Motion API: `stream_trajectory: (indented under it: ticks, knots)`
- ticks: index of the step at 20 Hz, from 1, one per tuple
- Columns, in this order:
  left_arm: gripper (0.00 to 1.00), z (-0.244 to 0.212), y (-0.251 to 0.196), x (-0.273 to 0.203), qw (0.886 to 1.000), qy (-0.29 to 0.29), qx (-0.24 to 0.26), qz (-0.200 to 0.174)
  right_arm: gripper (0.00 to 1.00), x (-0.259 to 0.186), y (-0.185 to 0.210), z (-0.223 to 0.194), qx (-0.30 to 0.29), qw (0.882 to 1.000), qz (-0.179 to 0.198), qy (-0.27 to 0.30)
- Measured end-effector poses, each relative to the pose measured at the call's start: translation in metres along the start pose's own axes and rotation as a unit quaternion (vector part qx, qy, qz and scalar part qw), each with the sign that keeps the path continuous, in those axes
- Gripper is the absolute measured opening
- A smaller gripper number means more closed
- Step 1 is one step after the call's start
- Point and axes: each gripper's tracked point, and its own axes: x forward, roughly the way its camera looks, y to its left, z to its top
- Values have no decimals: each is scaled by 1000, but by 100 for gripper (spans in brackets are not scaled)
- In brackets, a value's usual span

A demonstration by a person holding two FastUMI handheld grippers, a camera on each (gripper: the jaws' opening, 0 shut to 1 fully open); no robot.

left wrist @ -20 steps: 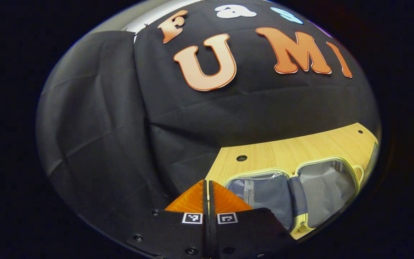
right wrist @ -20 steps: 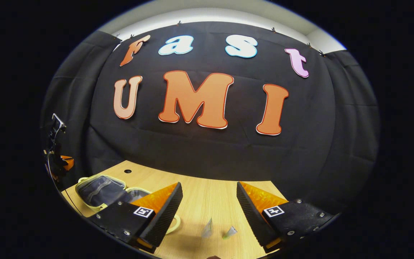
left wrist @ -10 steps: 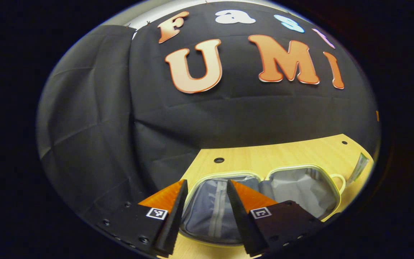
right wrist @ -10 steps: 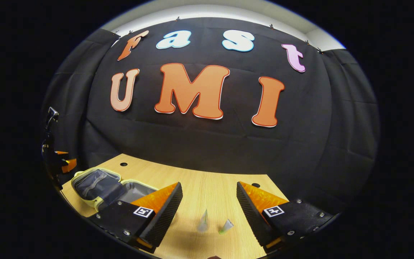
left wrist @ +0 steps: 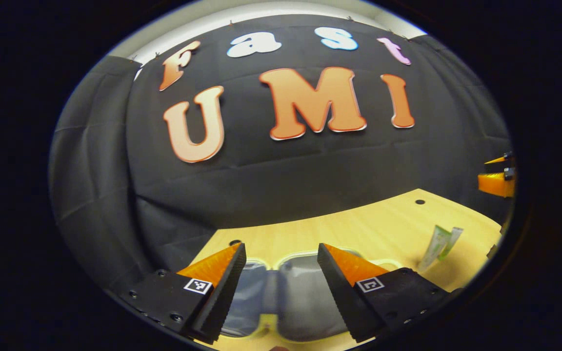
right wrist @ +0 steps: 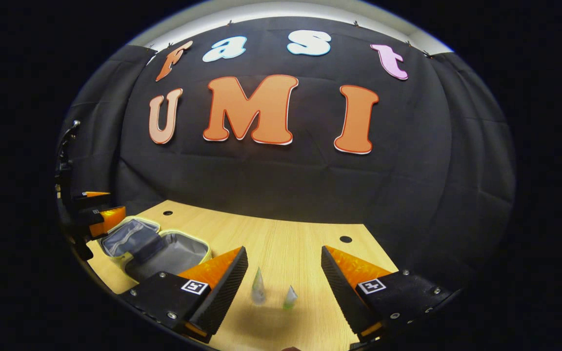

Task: First open the suitcase, pack the skin care products into it, and then close the suitcase.

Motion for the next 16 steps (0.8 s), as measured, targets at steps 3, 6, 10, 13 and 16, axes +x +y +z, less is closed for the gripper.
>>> stream_trajectory:
  ticks: [3, 6, 10, 13, 16]
  knots:
    - [91, 0, -65, 2, 999, 8, 13, -42, 96, -2, -10, -16, 6, 1000, 12, 15]
    - [92, -3, -130, 4, 996, 14, 25, -88, 96, -3, -21, -28, 8, 999, 25, 27]
    - [92, -17, -199, 10, 990, 26, 30, -134, 96, -1, -34, -40, 6, 999, 36, 39]
    - [92, -34, -239, 18, 987, 34, 32, -155, 96, 1, -40, -50, -1, 998, 51, 45]
    - [92, -60, -274, 25, 984, 48, 32, -171, 96, 3, -42, -64, -13, 996, 70, 47]
